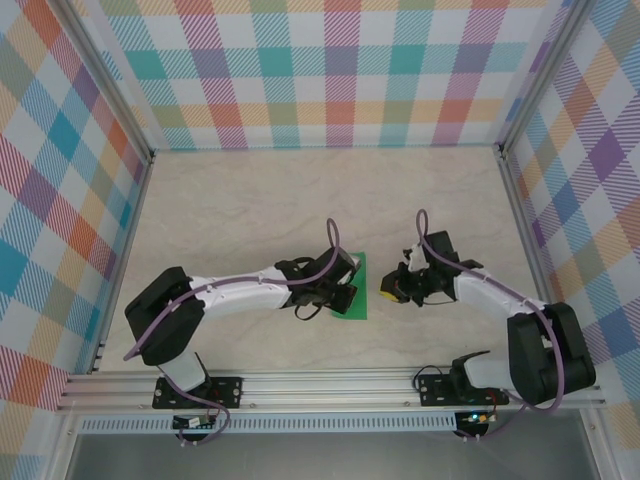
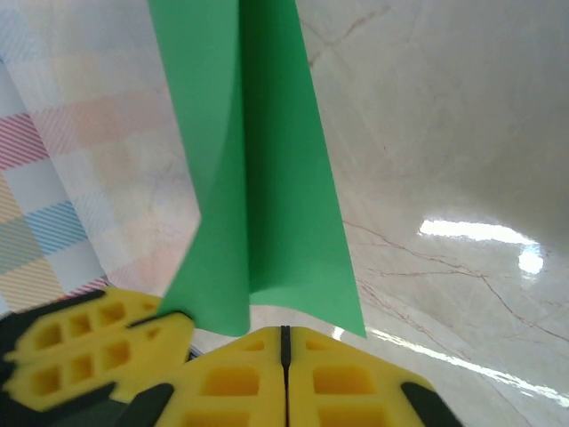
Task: Fold a paper plane with a square sheet of paper (fold left side to right side)
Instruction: Fold the triangle a second time at the center of the table.
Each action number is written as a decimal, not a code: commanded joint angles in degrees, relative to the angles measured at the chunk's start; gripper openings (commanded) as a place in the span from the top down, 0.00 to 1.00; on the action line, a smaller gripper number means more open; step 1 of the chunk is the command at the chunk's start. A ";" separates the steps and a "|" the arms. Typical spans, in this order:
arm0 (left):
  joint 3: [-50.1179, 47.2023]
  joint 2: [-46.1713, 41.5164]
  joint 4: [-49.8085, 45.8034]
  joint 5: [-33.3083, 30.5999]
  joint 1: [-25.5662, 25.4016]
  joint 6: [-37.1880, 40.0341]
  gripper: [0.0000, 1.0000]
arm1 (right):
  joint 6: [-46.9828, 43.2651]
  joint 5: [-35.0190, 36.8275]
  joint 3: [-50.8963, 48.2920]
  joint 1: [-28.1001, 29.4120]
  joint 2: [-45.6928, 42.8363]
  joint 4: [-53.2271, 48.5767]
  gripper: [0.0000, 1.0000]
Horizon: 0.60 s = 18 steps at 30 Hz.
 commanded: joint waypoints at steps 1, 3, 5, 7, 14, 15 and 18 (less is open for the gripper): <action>-0.95 -2.19 1.89 3.70 1.59 -0.18 1.00 | 1.65 -1.88 -0.56 2.72 1.59 6.59 0.99; -1.33 -2.52 1.70 4.16 2.29 0.13 1.00 | 2.46 -0.75 -0.43 5.25 3.36 7.94 1.00; -1.59 -2.80 1.08 4.29 2.65 0.55 1.00 | 3.38 0.88 0.05 7.56 5.01 8.89 1.00; -1.87 -3.06 0.10 4.45 2.91 1.08 1.00 | 3.99 2.57 0.65 9.56 6.58 9.24 1.00; -2.81 -4.58 -5.09 3.66 3.62 3.06 1.00 | 4.60 5.32 1.24 12.49 9.89 8.31 1.00; -2.88 -4.73 -5.59 3.61 3.82 3.34 1.00 | 4.57 5.52 1.41 12.84 10.42 8.03 1.00; -2.76 -4.68 -6.17 3.97 4.36 4.04 1.00 | 4.09 6.49 1.81 13.66 11.59 6.69 1.00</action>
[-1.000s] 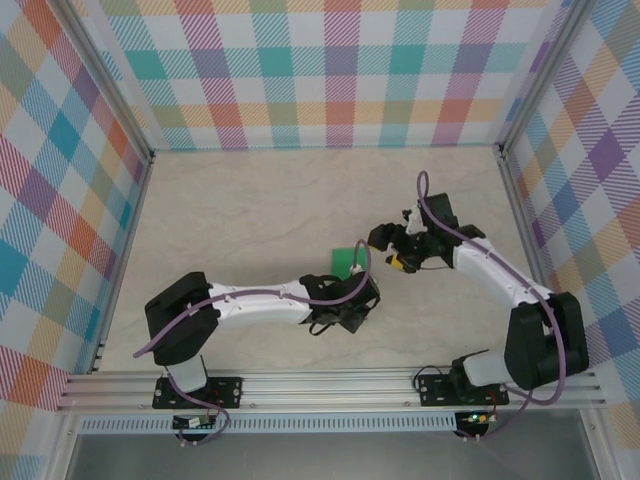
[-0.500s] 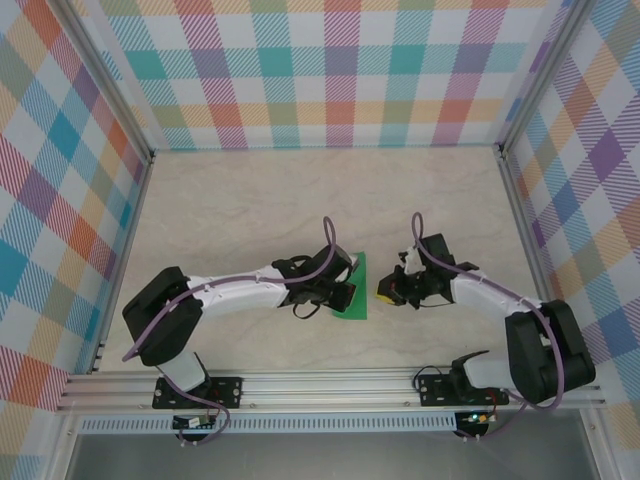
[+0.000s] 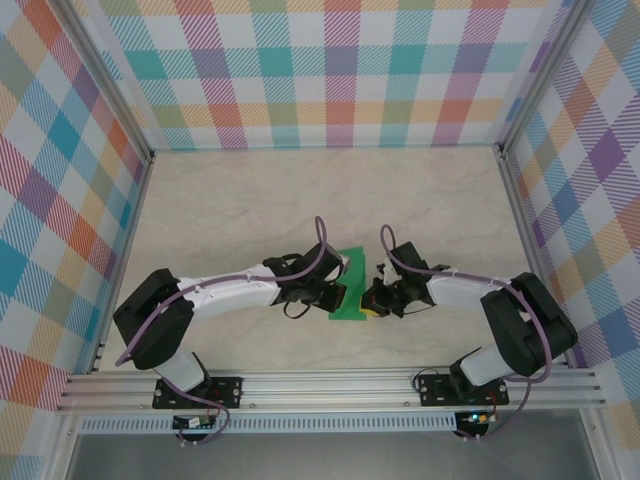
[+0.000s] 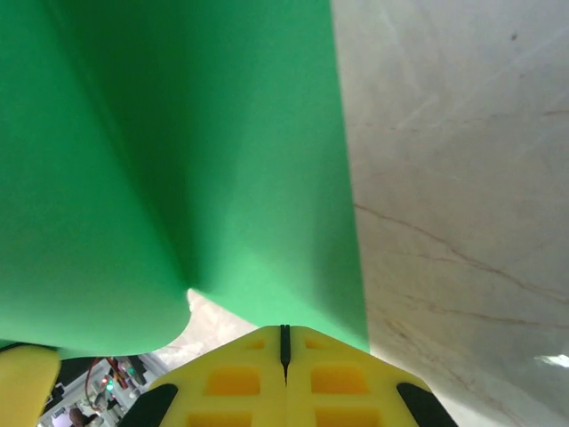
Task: Fold a paper plane with a square sheet of paper (fold left side to right side)
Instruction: Fold the triangle a second time at the center of the table.
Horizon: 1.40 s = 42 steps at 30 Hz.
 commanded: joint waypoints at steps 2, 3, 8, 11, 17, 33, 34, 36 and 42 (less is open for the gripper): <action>-0.08 -1.31 -2.75 0.34 1.38 2.08 1.00 | -0.17 2.43 1.84 0.90 0.99 -1.87 0.99; -0.03 -1.15 -2.81 0.42 1.53 2.17 1.00 | -0.45 3.08 1.99 0.89 1.03 -2.36 0.99; 0.82 0.20 -2.84 0.85 1.93 2.99 1.00 | -1.46 3.81 2.71 0.96 1.79 -4.04 0.99; 1.36 1.04 -3.20 0.56 2.01 3.55 1.00 | -2.08 4.79 3.01 1.05 2.39 -5.50 0.99; 2.83 2.91 -4.69 -0.43 2.76 5.47 1.00 | -3.55 6.40 3.98 1.32 3.70 -8.51 0.99; 5.13 7.33 -2.86 0.99 4.87 7.45 1.00 | -4.11 6.34 4.60 1.67 4.30 -8.76 0.98; 5.31 7.63 -2.71 0.96 4.91 7.54 1.00 | -4.21 6.34 4.64 1.67 4.19 -8.82 0.98; 5.80 8.30 -2.88 1.04 4.98 7.79 1.00 | -4.21 6.35 4.75 1.67 4.19 -9.01 0.98; 7.03 9.97 -3.38 0.91 5.09 8.57 1.00 | -4.47 6.47 4.82 1.71 4.27 -9.43 0.98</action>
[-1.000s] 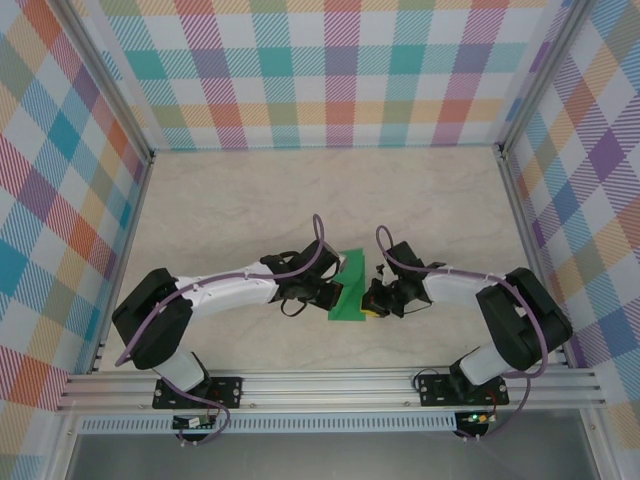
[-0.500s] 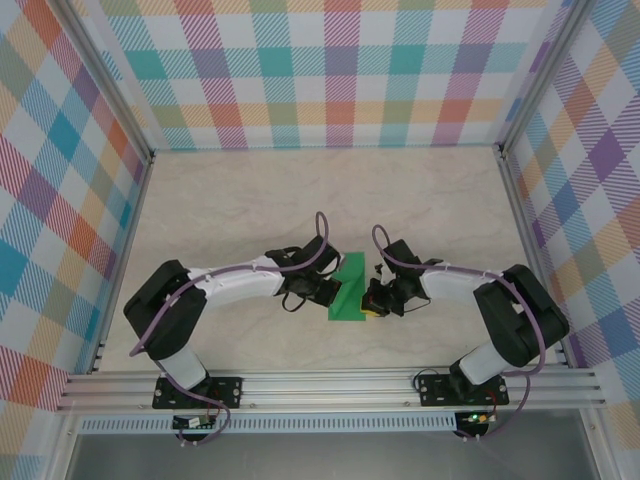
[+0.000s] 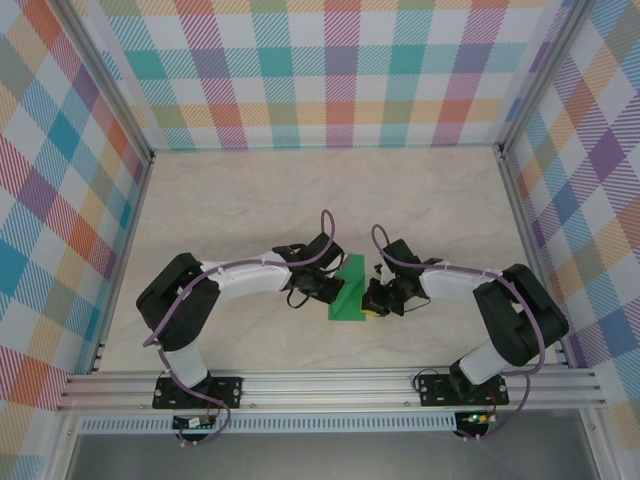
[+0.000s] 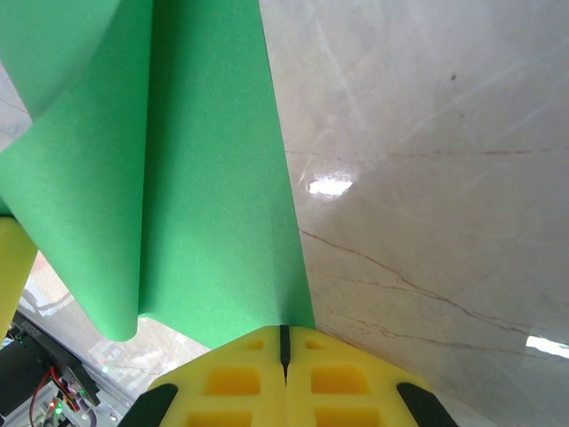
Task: Fold a paper plane with a square sheet of paper (fold left side to right side)
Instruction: Fold the triangle a second time at the center of the table.
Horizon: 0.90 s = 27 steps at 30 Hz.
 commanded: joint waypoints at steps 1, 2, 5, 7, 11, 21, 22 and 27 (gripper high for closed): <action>2.03 1.07 -1.22 0.39 0.61 1.35 1.00 | -1.10 1.66 0.68 0.55 1.16 -2.67 0.98; 2.18 1.27 -1.15 0.34 0.59 1.43 1.00 | -1.12 1.60 0.66 0.51 1.12 -2.73 0.98; 2.10 1.62 -1.05 0.00 0.65 1.48 1.00 | -1.27 1.75 0.80 0.56 1.20 -2.91 0.98; 2.14 1.80 -0.97 -0.19 0.67 1.48 1.00 | -1.23 1.75 0.91 0.51 1.36 -2.95 0.98; 2.41 2.15 -1.00 -0.54 0.72 1.54 1.00 | -1.32 1.67 0.98 0.51 1.47 -3.01 0.97; 2.58 2.97 -0.52 -1.31 0.74 1.40 1.00 | -1.45 1.84 0.84 0.51 1.21 -3.27 0.97; 2.59 3.03 -0.56 -1.48 0.76 1.44 1.00 | -1.45 1.92 0.87 0.53 1.13 -3.42 0.97; 2.84 3.23 -0.69 -2.12 0.87 1.38 1.00 | -1.35 1.85 0.72 0.52 1.32 -3.22 0.97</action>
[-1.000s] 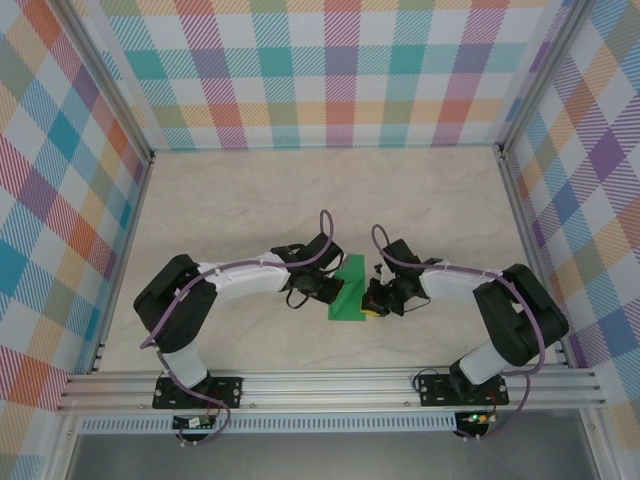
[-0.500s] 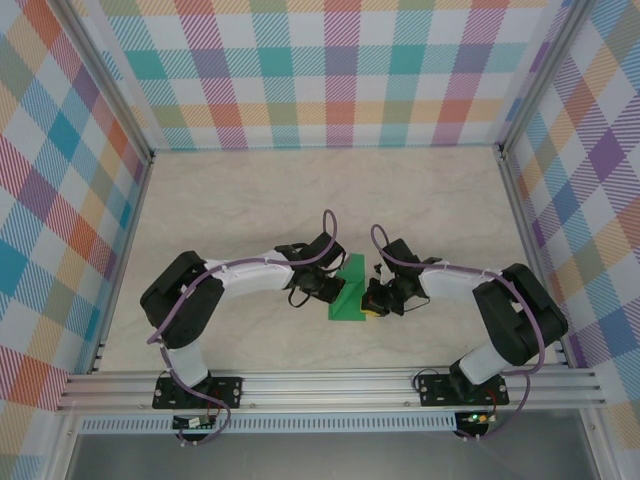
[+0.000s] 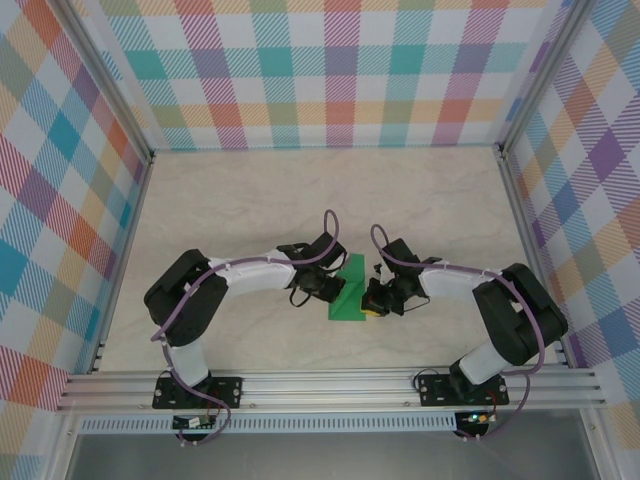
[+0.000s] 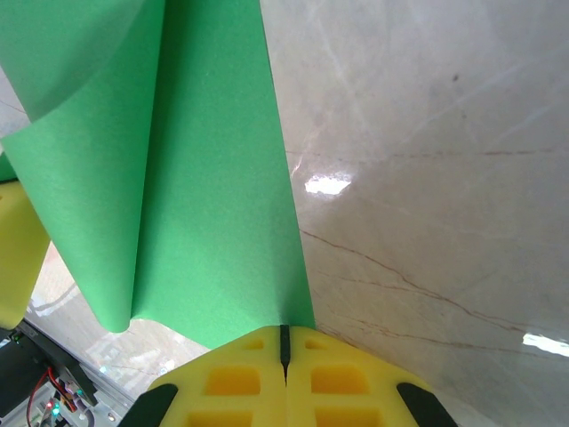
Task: Fold a paper plane with a square sheet of paper (fold left side to right side)
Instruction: Fold the triangle a second time at the center of the table.
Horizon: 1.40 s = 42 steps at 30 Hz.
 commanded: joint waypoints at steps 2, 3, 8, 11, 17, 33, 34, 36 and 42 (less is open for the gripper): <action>1.44 0.69 -0.61 -1.02 0.66 0.65 1.00 | -1.17 1.61 0.24 0.38 1.07 -2.41 0.97; 1.51 0.78 -0.57 -1.09 0.70 0.76 1.00 | -1.17 1.60 0.30 0.38 1.11 -2.36 0.97; 1.62 1.04 -0.82 -1.61 0.72 0.78 1.00 | -1.09 1.60 0.23 0.38 1.11 -2.40 0.97; 1.44 1.02 -0.96 -1.89 0.71 0.86 1.00 | -1.08 1.60 0.06 0.38 1.03 -2.32 0.97; 1.35 0.82 -0.96 -2.25 0.84 0.85 1.00 | -1.02 1.60 0.05 0.38 0.85 -2.35 0.97; 1.97 1.81 -0.86 -2.59 0.96 0.96 1.00 | -1.17 1.69 0.24 0.40 0.94 -2.46 0.97; 2.07 1.91 -0.83 -2.52 0.89 0.96 1.00 | -1.17 1.60 0.34 0.38 1.02 -2.46 0.97; 2.06 2.05 -0.82 -2.50 0.95 0.96 1.00 | -1.17 1.60 0.37 0.39 1.03 -2.45 0.97; 2.06 2.24 -0.95 -2.50 0.92 1.22 1.00 | -1.27 1.64 0.41 0.40 1.12 -2.51 0.97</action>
